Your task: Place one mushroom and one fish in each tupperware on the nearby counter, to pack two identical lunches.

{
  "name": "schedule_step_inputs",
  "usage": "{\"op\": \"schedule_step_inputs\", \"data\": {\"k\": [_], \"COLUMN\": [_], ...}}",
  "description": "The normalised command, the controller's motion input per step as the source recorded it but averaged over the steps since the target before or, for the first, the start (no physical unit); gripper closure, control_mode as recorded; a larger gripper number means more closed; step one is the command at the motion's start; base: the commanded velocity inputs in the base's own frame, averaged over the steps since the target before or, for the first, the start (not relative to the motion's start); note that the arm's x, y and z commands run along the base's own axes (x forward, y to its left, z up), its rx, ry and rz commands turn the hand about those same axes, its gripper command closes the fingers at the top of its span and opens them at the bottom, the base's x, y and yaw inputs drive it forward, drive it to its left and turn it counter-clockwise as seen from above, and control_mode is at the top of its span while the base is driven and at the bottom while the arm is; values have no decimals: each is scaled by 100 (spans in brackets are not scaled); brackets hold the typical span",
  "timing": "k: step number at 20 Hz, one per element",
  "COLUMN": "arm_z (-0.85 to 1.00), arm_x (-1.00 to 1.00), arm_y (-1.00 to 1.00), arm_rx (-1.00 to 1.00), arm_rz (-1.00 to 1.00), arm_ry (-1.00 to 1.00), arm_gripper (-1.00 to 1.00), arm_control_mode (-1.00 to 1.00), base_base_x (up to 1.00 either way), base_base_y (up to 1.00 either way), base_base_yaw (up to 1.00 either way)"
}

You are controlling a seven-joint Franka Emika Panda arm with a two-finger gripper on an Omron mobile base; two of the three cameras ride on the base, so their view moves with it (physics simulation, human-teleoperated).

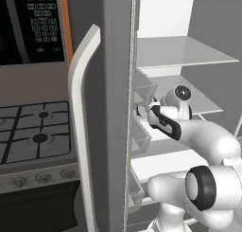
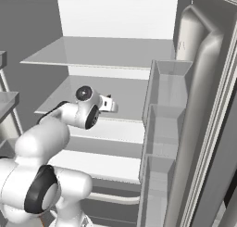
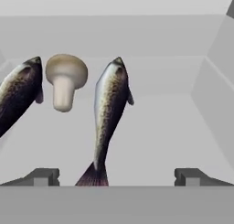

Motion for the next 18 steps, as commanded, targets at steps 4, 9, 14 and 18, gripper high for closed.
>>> {"op": "schedule_step_inputs", "data": {"k": [4,9,14,18], "arm_z": [-11,-7,-15,-32], "arm_x": [47,45,42,38], "arm_y": [3,8,6,0], "arm_rx": [0,0,0,0], "arm_rz": [0,0,0,0], "arm_ry": [4,7,6,0], "arm_gripper": [-100,-100,-100,-100], "arm_control_mode": [-100,-100,-100,-100], "base_base_x": [0,0,0,0], "base_base_y": [0,0,0,0], "base_base_yaw": [0,0,0,0]}}
